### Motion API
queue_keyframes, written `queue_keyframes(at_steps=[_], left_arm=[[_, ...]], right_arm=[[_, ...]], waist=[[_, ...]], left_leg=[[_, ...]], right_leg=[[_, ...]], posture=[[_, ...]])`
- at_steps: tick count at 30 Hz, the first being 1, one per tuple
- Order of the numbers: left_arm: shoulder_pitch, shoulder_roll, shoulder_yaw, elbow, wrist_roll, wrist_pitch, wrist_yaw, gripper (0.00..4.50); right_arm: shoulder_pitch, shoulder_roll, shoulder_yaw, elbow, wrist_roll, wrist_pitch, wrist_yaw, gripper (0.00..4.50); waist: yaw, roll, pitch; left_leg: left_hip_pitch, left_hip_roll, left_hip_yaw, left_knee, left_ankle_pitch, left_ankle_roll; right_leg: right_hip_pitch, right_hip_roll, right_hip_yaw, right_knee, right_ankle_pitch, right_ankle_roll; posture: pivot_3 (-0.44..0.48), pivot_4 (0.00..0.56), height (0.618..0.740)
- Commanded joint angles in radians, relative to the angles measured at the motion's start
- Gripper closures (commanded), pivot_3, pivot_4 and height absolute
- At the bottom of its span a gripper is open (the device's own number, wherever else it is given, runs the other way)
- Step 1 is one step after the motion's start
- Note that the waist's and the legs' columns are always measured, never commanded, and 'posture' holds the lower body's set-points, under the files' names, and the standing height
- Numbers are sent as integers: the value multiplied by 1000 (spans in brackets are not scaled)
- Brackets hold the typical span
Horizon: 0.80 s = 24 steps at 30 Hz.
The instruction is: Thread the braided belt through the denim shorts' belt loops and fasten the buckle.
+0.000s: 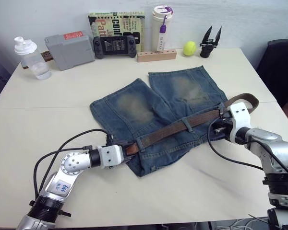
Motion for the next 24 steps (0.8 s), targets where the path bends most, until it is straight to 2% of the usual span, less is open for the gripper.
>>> queue_keyframes(at_steps=[1,3,6,7,17,24], left_arm=[[7,10,-1,24,108,-70,89,2301],[15,6,2,25,127,-95,119,2903],[33,8,9,22,155,-136,161,4259],[39,10,14,21,163,-147,176,4410],[136,47,150,-79,180,-135,287,4410],[338,105,301,-164,161,-115,290,4410]], right_arm=[[9,12,4,-2,-2,18,9,4500],[9,12,5,-2,-4,17,9,4500],[9,12,4,-5,-6,18,9,4500],[9,13,4,-5,-7,18,9,4500],[-4,31,21,30,-17,15,9,4500],[-22,40,43,72,-38,12,14,4500]], waist=[[0,0,0],[0,0,0],[0,0,0],[0,0,0],[-4,0,0],[-12,-1,-1]], left_leg=[[0,0,0,0,0,0],[0,0,0,0,0,0],[0,0,0,0,0,0],[0,0,0,0,0,0],[0,0,0,0,0,0],[1,0,1,0,-3,-3]], right_leg=[[0,0,0,0,0,0],[0,0,0,0,0,0],[0,-1,-1,0,0,0],[0,-1,-2,0,0,0],[-1,-2,-5,2,0,0],[-1,-3,-6,2,0,0]], posture=[[0,150,696],[0,150,696],[0,150,696],[0,150,696],[0,150,696],[0,150,696]])
